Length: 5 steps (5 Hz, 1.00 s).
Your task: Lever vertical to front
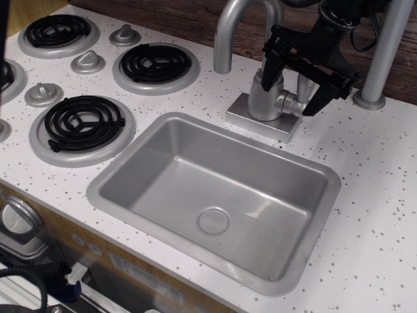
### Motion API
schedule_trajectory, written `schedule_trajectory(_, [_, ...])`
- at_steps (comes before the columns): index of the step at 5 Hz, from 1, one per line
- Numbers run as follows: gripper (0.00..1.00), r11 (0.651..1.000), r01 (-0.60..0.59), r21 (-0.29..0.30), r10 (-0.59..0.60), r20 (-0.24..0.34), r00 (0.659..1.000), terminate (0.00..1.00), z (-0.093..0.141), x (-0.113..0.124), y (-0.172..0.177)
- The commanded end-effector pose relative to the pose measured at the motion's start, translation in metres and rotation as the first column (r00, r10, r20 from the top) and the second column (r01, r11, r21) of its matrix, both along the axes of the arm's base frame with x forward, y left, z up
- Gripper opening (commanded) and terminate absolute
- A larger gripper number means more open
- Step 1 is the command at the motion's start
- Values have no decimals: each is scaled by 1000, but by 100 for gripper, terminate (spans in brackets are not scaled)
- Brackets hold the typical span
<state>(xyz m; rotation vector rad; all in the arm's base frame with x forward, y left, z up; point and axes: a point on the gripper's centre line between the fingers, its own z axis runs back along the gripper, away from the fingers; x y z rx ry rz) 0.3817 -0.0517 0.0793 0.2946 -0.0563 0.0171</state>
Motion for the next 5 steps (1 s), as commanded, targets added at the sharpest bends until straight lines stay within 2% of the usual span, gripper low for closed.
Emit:
schedule_trajectory(1, [100,1000,0,0,0,0,1000,0,0,0,0])
schedule_trajectory(2, [100,1000,-5,9,4,68,998,0,3,6,2])
schedule_trajectory(3, [100,999,-7,35,1,163,987,0,9,13,4])
schedule_trajectory(4, [100,995,28,99,-52,247,968,0,22,22,7])
schedule_trajectory(5, [100,994,49,102,-76,276,958,0,23,36,8])
